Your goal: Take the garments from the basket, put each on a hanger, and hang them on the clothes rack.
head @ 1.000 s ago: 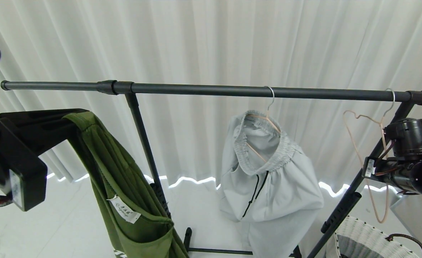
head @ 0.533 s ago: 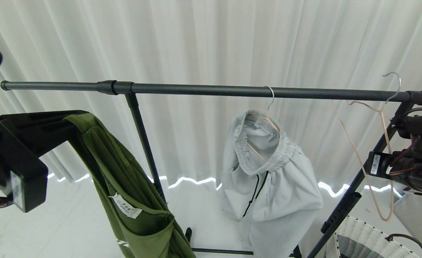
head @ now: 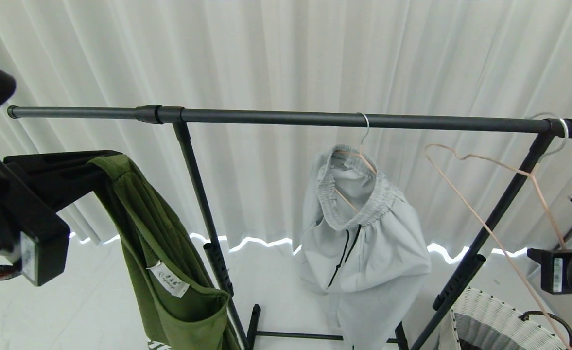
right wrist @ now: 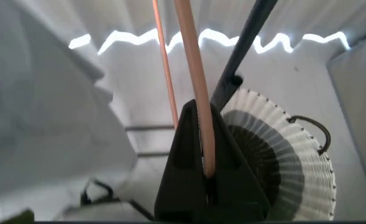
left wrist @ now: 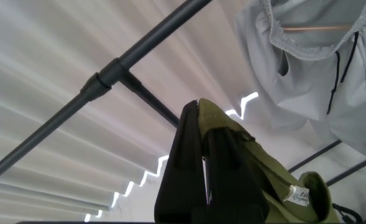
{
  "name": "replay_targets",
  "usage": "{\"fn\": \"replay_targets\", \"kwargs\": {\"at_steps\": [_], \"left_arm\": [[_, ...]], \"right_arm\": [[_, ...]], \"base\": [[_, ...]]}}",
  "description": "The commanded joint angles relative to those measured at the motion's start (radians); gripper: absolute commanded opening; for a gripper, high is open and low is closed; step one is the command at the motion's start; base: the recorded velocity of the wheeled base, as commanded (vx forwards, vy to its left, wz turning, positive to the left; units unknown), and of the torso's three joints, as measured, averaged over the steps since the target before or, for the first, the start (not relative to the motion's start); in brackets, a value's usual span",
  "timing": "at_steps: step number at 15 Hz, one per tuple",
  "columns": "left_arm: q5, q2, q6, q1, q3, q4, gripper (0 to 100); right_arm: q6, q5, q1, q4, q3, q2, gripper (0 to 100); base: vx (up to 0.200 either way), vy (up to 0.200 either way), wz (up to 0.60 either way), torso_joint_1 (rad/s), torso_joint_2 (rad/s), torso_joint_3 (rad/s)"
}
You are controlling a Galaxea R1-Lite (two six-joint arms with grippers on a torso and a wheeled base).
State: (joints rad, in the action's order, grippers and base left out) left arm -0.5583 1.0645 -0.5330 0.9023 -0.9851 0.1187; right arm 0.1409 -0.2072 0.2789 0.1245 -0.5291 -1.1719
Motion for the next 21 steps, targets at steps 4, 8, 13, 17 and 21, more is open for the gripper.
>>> {"fn": "replay_targets", "kwargs": {"at_steps": [4,8,13,17,21], "left_arm": [[0.000,0.000,-0.001,0.000,-0.004,-0.001,0],[0.001,0.003,0.001,0.001,-0.003,-0.001,0],[0.001,0.034,0.011,0.001,0.051,-0.031,0],[-0.078,0.160,0.123,-0.014,0.033,-0.033,0],[-0.141,0.244,0.243,-0.013,0.023,-0.031,0]], "right_arm": [[-0.030,0.014,0.054,-0.106,0.021,0.166,0],[-0.033,0.014,0.169,-0.181,0.015,0.227,0],[-0.033,0.012,0.456,-0.301,-0.025,0.285,0],[-0.033,0.014,0.798,-0.305,-0.046,0.253,0],[-0.023,0.015,0.941,-0.296,-0.072,0.172,0]], "base": [[-0.200,0.000,0.00,-0.005,0.00,0.008],[-0.050,0.000,0.00,0.001,0.00,0.001],[0.000,0.000,0.00,0.000,0.00,0.000],[0.000,0.000,0.00,0.000,0.00,0.000],[0.000,0.000,0.00,0.000,0.00,0.000]]}}
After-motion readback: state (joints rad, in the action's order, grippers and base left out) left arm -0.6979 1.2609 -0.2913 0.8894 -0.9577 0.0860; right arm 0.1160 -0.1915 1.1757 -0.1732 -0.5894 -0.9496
